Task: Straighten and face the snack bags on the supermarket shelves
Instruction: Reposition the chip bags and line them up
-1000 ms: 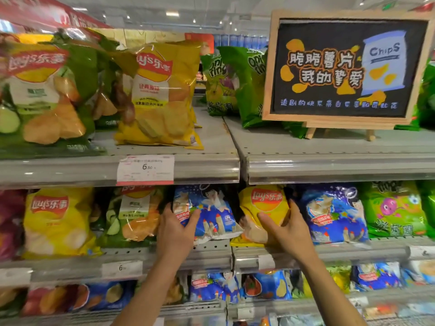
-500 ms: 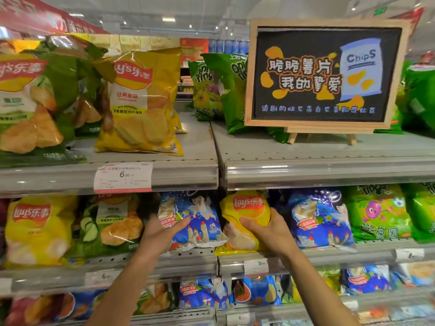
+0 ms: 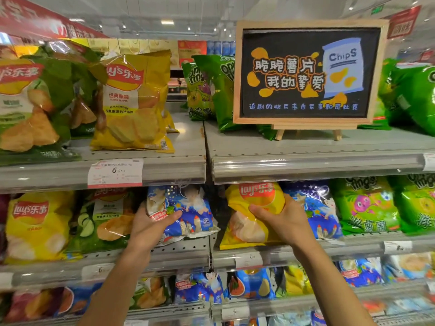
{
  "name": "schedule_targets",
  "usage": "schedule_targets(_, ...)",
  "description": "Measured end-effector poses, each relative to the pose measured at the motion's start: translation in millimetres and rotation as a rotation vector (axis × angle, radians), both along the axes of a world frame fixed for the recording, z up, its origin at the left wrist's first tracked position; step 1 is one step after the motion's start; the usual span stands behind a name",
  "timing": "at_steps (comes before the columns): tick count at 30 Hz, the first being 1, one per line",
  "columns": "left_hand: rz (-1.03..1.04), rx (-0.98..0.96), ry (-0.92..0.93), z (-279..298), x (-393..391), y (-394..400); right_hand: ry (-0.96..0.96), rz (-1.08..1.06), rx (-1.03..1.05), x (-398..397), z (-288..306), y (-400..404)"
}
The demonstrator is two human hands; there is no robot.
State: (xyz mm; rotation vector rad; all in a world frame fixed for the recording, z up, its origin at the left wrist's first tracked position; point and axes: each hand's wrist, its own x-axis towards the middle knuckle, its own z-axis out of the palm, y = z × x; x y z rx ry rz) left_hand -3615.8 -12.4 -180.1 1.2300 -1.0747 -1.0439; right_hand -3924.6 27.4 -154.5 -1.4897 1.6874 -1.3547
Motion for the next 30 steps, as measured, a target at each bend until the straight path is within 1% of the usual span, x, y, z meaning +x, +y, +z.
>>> schedule_targets(8,0.000,0.057,0.101,-13,-56,-5,-0.053,-0.135,0.001,-59,-15,56)
schedule_targets(11,0.014,0.058,0.069,-19,-51,1,-0.070,-0.159,0.008,-75,-24,70)
schedule_targets(16,-0.045,0.024,0.007,-18,-50,5,-0.091,-0.142,0.030,-81,-30,76)
schedule_targets(21,-0.144,0.025,-0.027,-15,-81,1,-0.129,-0.117,0.015,-75,-31,76)
schedule_targets(24,-0.187,0.033,-0.057,-14,-105,-7,-0.129,-0.137,0.027,-78,-29,80)
schedule_targets(30,-0.234,0.030,-0.039,-21,-147,-14,-0.116,-0.190,0.029,-94,-29,95)
